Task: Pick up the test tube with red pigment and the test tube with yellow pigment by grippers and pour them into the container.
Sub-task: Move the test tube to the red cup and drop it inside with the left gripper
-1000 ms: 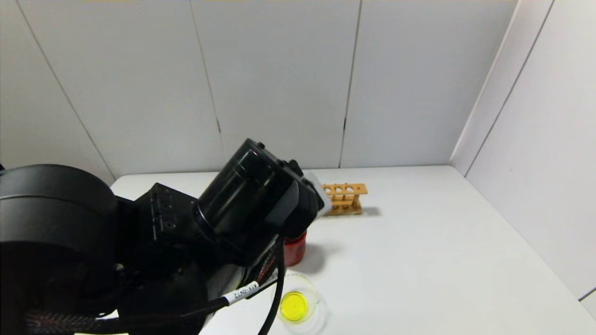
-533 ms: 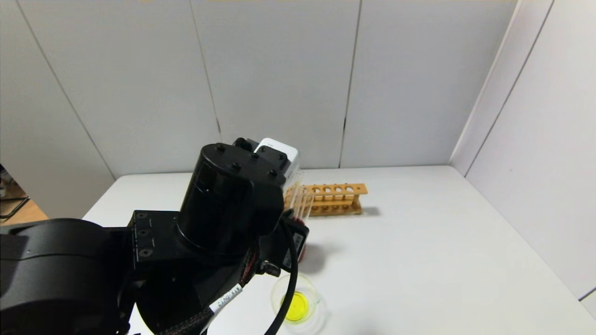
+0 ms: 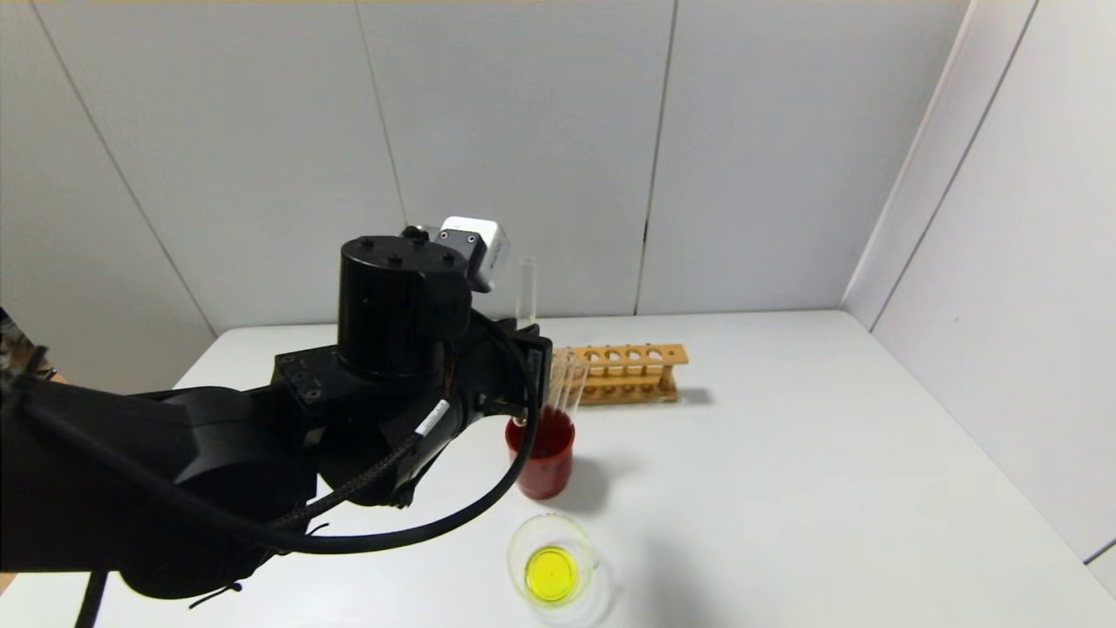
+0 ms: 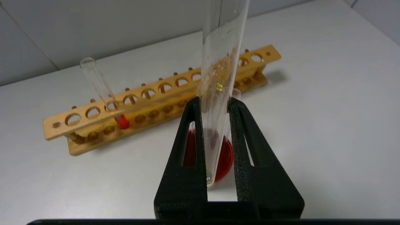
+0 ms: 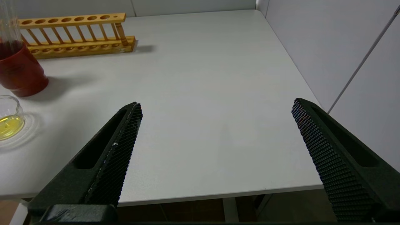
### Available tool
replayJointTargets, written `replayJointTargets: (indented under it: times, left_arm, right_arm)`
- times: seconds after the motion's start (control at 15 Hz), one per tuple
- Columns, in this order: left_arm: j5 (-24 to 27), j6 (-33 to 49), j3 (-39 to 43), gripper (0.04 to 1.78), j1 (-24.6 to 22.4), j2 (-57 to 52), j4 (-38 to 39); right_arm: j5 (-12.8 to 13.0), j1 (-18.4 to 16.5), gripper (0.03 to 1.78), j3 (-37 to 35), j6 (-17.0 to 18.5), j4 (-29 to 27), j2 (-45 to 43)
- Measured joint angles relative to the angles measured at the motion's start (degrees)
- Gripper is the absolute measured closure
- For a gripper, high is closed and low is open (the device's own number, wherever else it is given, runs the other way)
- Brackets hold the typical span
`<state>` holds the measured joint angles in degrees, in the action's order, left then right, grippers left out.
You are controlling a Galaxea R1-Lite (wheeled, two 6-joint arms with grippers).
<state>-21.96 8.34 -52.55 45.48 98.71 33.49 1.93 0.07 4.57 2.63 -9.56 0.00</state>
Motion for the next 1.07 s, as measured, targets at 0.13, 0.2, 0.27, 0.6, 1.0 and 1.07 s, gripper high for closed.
replayJointTargets:
  times: [0.13, 0.2, 0.27, 0.6, 1.0, 1.07]
  left_arm:
    - [0.0, -0.2, -1.0, 1.53, -1.3, 3.3, 3.4]
    - [0.1, -0.2, -1.4, 1.53, -1.9, 5.1, 5.1]
    - [0.1, -0.2, -2.0, 1.53, -2.5, 6.7, 6.6]
    - [0.9, 0.5, -2.8, 1.53, -4.9, 11.8, 8.3]
    - [1.1, 0.5, -1.0, 1.53, -5.7, 14.5, 11.8]
    - [1.1, 0.6, -0.9, 1.53, -5.6, 14.7, 11.7]
  right_arm:
    - [0.0, 0.0, 0.06, 0.0, 0.0, 0.0, 0.0]
    - [0.0, 0.0, 0.06, 0.0, 0.0, 0.0, 0.0]
    - [0.0, 0.0, 0.06, 0.0, 0.0, 0.0, 0.0]
    - [0.0, 0.0, 0.06, 0.0, 0.0, 0.0, 0.0]
    - [0.0, 0.0, 0.06, 0.0, 0.0, 0.0, 0.0]
    - [0.0, 0.0, 0.06, 0.0, 0.0, 0.0, 0.0]
